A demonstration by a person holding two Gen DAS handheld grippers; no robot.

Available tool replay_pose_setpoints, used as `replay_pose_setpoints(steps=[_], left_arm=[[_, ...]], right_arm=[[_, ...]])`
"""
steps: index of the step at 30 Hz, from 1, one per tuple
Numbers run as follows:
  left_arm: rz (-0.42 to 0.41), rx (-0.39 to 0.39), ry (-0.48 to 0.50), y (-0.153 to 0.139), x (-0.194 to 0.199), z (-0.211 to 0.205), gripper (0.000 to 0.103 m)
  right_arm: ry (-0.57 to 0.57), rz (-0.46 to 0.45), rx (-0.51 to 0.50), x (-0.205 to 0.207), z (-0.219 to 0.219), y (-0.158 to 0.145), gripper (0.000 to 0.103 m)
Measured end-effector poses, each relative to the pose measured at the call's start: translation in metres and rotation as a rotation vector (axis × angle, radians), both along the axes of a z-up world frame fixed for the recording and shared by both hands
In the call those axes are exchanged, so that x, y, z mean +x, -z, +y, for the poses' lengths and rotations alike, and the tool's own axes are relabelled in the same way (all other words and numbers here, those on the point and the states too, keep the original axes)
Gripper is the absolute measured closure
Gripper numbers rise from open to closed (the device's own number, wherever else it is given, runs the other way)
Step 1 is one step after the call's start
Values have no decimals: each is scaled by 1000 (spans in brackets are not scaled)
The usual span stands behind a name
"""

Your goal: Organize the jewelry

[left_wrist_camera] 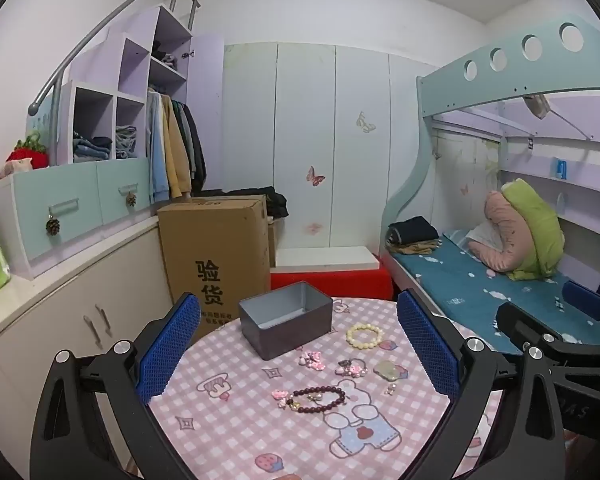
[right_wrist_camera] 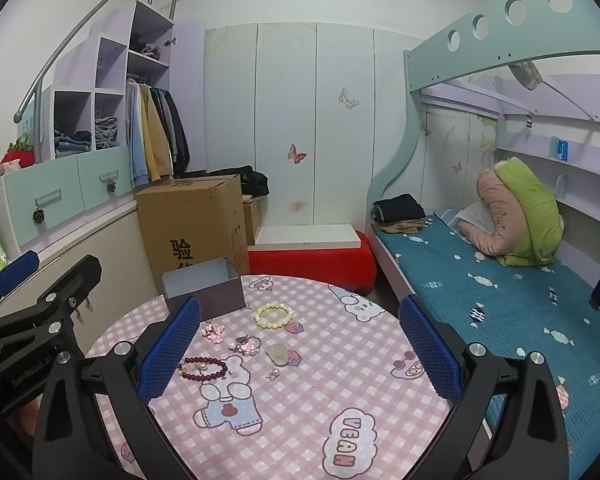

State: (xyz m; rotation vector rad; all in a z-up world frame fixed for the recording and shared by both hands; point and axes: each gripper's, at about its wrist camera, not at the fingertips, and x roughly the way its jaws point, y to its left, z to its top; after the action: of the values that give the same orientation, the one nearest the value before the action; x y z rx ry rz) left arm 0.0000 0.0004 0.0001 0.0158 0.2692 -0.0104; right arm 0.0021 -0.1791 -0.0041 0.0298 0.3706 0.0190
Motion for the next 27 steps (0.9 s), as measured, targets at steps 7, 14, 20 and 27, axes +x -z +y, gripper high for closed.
replay_pose_setpoints(steps=[7, 14, 20, 27], left_arm=[[-1, 7, -5, 2, 4, -2, 7], [0, -3, 3, -2, -1, -5, 7], [2, -7, 3, -2, 1, -2, 7], [0, -4, 1, -2, 0, -5, 7]], right_arm=[[-2, -10, 4, -1, 0, -1, 6], [-2, -11, 4, -1, 0, -1, 6], [-2, -13, 4, -1, 0, -1, 6], [-1, -14, 4, -1, 0, -1, 6]])
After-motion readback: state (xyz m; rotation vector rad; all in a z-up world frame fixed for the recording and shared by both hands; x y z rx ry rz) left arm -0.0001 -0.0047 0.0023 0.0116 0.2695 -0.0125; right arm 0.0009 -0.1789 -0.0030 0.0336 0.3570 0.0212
